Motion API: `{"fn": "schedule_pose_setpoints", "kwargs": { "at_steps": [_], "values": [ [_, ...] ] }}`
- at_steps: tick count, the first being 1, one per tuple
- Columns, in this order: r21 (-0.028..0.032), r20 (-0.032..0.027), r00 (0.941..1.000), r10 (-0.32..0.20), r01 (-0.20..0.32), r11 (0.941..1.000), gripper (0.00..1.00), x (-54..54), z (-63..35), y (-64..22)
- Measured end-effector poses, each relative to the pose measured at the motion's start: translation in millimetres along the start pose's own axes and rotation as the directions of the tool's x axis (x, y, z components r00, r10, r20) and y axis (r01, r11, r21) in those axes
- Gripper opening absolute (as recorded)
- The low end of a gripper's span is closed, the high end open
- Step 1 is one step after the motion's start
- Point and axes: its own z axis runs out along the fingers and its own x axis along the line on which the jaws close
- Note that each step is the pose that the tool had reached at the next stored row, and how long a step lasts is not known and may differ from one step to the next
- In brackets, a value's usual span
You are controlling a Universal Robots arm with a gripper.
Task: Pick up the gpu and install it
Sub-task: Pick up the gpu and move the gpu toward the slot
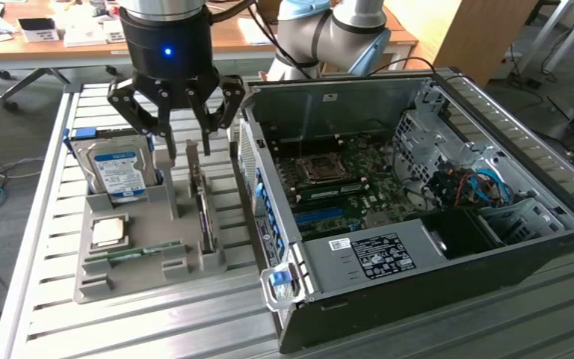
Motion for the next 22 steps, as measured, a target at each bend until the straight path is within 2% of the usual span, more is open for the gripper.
{"fn": "schedule_pose_setpoints", "kwargs": {
  "at_steps": [7,15,22],
  "values": [
    [0.0002,-0.0002,1.0,0.0,0.0,1.0,0.47,0.2,7.4,-0.3],
    [0.0,0.0,1.0,0.0,0.0,1.0,0.47,0.2,8.1,-0.3],
    [0.0002,-0.0002,1.0,0.0,0.0,1.0,0.47,0.4,15.6,-0.7]
  ]
}}
